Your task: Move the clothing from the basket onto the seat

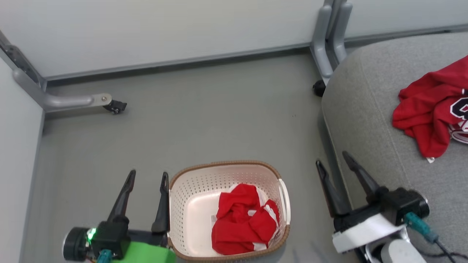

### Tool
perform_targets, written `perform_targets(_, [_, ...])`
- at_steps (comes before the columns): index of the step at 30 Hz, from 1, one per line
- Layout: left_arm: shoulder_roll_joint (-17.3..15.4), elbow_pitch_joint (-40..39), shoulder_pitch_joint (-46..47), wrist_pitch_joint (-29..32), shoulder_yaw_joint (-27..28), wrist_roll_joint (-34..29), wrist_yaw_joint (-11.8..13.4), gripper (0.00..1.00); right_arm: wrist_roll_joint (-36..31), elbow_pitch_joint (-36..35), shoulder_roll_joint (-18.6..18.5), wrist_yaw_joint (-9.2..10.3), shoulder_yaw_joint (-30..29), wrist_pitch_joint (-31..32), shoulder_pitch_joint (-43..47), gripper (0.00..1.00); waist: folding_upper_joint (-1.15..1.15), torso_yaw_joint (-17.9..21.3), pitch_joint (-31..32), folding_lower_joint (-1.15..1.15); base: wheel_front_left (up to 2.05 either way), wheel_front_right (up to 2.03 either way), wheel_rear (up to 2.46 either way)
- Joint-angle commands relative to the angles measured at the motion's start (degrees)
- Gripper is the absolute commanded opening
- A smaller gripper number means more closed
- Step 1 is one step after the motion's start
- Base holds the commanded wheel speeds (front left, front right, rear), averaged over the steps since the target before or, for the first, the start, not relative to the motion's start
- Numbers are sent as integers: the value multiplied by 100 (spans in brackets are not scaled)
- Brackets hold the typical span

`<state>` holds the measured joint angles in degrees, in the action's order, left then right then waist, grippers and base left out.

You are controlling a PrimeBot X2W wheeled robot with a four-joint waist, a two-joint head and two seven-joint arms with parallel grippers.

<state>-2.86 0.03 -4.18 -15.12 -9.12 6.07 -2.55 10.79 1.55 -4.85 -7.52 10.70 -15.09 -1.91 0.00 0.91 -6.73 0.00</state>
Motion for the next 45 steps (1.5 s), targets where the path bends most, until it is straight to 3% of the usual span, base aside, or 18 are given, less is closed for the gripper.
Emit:
perform_targets(1, [-8, -1, 232, -5, 47, -106, -78, 100, 62, -34, -67, 6, 17, -11, -219, 100, 0, 39, -482, 0, 0, 0, 0])
perform_targets(7, [-204, 108, 1039, -4, -22, -394, -348, 100, 307, -96, -337, 7, -23, -11, -1131, 100, 0, 169, -1431, 0, 0, 0, 0])
perform_targets(17, [-658, 806, 2493, -4, -742, -499, -494, 100, 451, -177, -457, 6, -137, -11, -2162, 100, 0, 394, -2869, 0, 0, 0, 0])
perform_targets(31, [-1399, 3481, 5068, -5, -3486, 137, -496, 100, 343, -479, -288, 6, -218, -11, -3018, 100, 0, 786, -4453, 0, 0, 0, 0])
perform_targets(37, [-1482, 4433, 6035, -5, -4645, 252, -494, 100, 321, -656, -215, 6, -223, -11, -3262, 100, 0, 927, -5047, 0, 0, 0, 0])
perform_targets(45, [-1462, 5251, 6835, -5, -5565, 459, -493, 100, 352, -871, -55, 6, -220, -11, -3422, 100, 0, 1119, -5549, 0, 0, 0, 0])
